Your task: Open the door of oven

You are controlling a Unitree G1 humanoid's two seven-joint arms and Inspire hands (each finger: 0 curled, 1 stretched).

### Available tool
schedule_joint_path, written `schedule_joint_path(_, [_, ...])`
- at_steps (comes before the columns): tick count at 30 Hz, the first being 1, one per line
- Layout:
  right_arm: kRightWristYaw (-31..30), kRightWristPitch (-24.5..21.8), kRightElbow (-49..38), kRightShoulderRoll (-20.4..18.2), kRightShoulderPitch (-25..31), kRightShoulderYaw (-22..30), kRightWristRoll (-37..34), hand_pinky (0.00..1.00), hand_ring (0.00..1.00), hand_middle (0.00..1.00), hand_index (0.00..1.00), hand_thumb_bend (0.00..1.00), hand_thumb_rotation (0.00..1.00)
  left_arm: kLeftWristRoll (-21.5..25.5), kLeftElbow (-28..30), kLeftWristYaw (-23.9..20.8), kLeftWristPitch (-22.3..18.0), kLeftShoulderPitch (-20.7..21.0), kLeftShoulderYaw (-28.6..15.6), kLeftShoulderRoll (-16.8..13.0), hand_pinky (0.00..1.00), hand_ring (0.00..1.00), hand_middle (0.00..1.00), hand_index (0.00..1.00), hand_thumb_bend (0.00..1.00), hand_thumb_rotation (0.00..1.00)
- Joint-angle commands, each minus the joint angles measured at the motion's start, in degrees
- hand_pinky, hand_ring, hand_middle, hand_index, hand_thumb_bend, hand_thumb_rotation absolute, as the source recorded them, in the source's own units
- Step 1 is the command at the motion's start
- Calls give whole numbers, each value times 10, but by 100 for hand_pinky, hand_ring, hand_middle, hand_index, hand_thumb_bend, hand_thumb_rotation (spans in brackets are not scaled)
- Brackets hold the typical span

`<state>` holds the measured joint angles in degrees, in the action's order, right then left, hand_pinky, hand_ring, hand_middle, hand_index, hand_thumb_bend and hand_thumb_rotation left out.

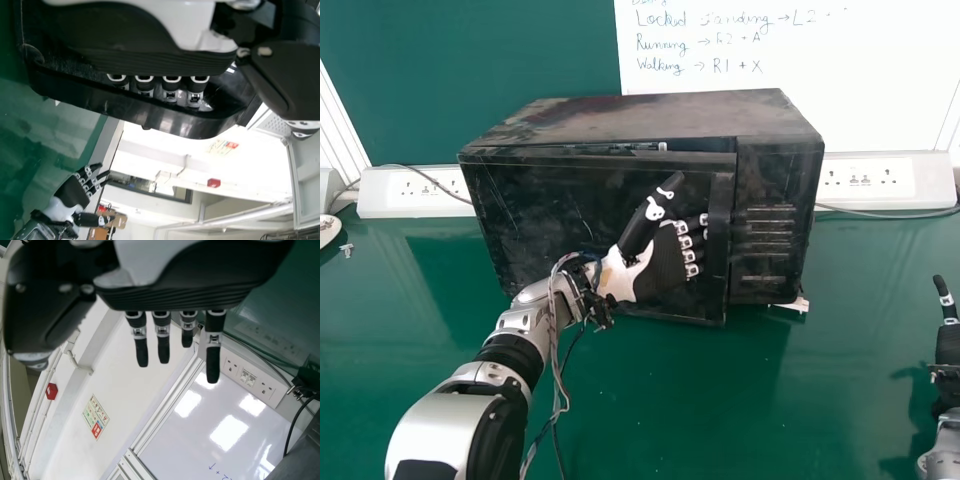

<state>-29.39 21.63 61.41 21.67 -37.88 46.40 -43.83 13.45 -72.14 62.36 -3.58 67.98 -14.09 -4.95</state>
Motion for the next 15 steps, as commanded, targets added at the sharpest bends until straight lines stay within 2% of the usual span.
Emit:
schedule_joint_path(1, [-2,4,1,0,-10,-3,3,72,89,91,86,100,96,-9,-2,13,-13,0,8,-4,56,80,88,85,92,87])
schedule_joint_path(15, [-6,-4,1,0,-10,1,-3,72,88,91,85,100,93,-29,-6,67,-58,1,24,-11,57,78,87,84,91,93])
